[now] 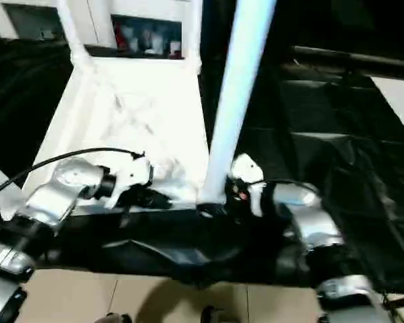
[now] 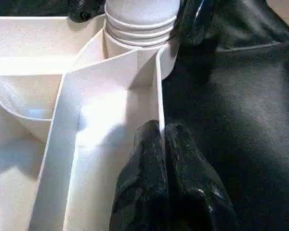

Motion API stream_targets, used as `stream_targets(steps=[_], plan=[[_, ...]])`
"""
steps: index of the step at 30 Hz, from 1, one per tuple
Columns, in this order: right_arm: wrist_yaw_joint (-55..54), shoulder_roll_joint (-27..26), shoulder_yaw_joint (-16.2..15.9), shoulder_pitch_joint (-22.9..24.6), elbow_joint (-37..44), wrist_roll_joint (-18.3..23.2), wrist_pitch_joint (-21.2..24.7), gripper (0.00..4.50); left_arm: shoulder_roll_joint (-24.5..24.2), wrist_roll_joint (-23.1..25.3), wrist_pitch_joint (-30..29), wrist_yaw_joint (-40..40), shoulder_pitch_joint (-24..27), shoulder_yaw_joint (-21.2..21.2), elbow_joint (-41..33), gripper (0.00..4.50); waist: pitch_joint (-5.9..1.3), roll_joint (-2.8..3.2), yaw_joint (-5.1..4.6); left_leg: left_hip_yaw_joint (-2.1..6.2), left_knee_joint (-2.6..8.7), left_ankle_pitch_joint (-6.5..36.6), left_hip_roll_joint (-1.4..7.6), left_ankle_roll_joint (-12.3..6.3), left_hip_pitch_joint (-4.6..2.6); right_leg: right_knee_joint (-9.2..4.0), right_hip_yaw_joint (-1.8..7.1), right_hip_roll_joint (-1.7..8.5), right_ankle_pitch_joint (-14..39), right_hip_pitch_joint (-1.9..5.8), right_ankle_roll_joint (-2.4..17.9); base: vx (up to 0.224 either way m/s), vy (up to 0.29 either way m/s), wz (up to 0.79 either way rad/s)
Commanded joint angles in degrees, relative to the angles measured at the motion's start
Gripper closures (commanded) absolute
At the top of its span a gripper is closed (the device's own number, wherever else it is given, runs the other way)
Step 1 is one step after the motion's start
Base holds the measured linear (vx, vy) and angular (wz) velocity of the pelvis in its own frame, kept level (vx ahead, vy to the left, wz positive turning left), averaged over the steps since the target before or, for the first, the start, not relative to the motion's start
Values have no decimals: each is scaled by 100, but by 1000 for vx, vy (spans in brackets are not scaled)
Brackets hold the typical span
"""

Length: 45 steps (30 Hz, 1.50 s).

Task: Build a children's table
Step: Rotate leg to tighten

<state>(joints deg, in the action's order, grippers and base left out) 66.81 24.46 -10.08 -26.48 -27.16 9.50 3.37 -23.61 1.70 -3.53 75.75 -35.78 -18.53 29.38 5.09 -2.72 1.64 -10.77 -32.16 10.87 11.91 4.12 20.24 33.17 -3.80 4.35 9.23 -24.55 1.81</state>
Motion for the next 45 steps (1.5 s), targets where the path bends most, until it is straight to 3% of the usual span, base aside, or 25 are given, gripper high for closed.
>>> stream_targets(steps=[1, 2, 6, 9, 13, 24, 27, 30, 31, 32, 33, 34, 35, 37, 39, 44, 45], plan=[[48, 31, -120, 77, -21, -62, 31, 31, 46, -95, -52, 270, 219, -221, -38, 450, -346, -10, -16, -32, 244, 204, 147, -984, -2, -172, 258, 296, 29, 396, 1688, 0, 0, 0], [10, -7, -142, 43, -32, -56, 93, 31, 20, -105, -84, 281, 253, -203, -107, 450, -329, -6, -15, -35, 264, 449, 160, -825, -12, -210, 259, 299, 467, 386, 1592, 0, 0, 0], [17, -60, -191, 11, -46, -56, 181, 31, -21, -138, -90, 332, 292, -194, -178, 450, -307, -7, -25, -31, 287, 804, 145, -541, -20, -276, 283, 296, 1073, 362, 1352, 0, 0, 0], [13, -113, -131, -10, -68, -5, 224, 64, -10, -141, -94, 329, 276, -184, -166, 450, -315, -8, -31, -30, 284, 773, 135, -511, -12, -271, 289, 292, 1028, 365, 1318, 0, 0, 0], [84, -101, -116, 2, -37, 21, 263, 90, -25, -145, -131, 332, 286, -199, -208, 450, -327, -1, -28, -41, 271, 586, 135, -601, -18, -233, 288, 278, 657, 368, 1422, 0, 0, 0], [5, -135, -161, 117, -5, -37, 248, 165, -26, -88, -167, 215, 291, -213, -197, 450, -321, -13, -28, -40, 271, 651, 132, -589, -14, -254, 287, 287, 852, 366, 1384, 0, 0, 0], [-921, -431, -22, 74, -341, -260, 143, 179, 214, 73, -295, -401, 208, -131, 35, 450, -314, -12, -40, -37, 274, 682, 132, -541, -5, -264, 291, 291, 931, 354, 1354, 0, 0, 0], [-1813, -838, 208, 71, -621, -283, 184, 182, 560, 240, -474, -1172, 83, -42, 351, 450, -248, -18, -120, -15, 313, 1258, 113, -240, -50, -431, 283, 308, 2229, 291, 1014, 0, 0, 0], [-2071, -960, 279, 73, -691, -274, 198, 183, 669, 272, -539, -1395, 44, -10, 446, 450, -248, -16, -125, -4, 317, 1362, 119, -194, -79, -449, 280, 311, 2410, 280, 973, 0, 0, 0], [-2408, -1114, 364, 69, -781, -273, 199, 183, 808, 311, -605, -1672, -12, 27, 578, 450, -228, -40, -166, 29, 339, 1564, 92, -136, -58, -500, 270, 315, 2940, 287, 765, 0, 0, 0], [-2625, -1208, 416, 64, -835, -277, 201, 183, 891, 334, -644, -1839, -48, 49, 664, 450, -228, -40, -166, 29, 339, 1564, 92, -136, -58, -500, 270, 315, 2940, 287, 765, 0, 0, 0], [-2978, -1342, 490, 52, -903, -293, 212, 183, 1004, 370, -708, -2067, -100, 70, 787, 450, -239, -50, -177, 45, 346, 1579, 84, -139, -48, -516, 270, 314, 3145, 289, 623, 0, 0, 0], [-3740, -1604, 642, -3, -1037, -348, 213, 183, 1222, 447, -808, -2571, -221, 122, 1059, 450, -250, -29, -186, 42, 353, 1559, 79, -119, -86, -549, 270, 303, 3181, 249, 553, 0, 0, 0], [-4091, -1724, 718, -32, -1097, -367, 220, 183, 1311, 486, -846, -2779, -272, 136, 1173, 450, -249, -37, -196, 52, 366, 1559, 72, -100, -66, -555, 267, 302, 3207, 259, 514, 0, 0, 0], [-4956, -2095, 965, -148, -1233, -351, 252, 183, 1502, 646, -906, -3230, -395, 106, 1430, 450, -250, -20, -206, 52, 364, 1675, 64, -124, -85, -577, 274, 295, 3295, 220, 455, 0, 0, 0], [-4423, -2298, 691, -123, -961, -423, -145, 183, 1550, 902, -857, -3415, -479, 5, 1647, 450, -269, -33, -212, 45, 359, 1838, 46, -256, -81, -601, 302, 285, 3220, 205, 409, 0, 0, 0], [-4197, -2301, 631, -75, -846, -375, -231, 149, 1540, 905, -861, -3391, -469, 6, 1638, 450, -268, -34, -207, 50, 365, 1811, 52, -272, -66, -593, 305, 291, 3179, 215, 423, 0, 0, 0]])
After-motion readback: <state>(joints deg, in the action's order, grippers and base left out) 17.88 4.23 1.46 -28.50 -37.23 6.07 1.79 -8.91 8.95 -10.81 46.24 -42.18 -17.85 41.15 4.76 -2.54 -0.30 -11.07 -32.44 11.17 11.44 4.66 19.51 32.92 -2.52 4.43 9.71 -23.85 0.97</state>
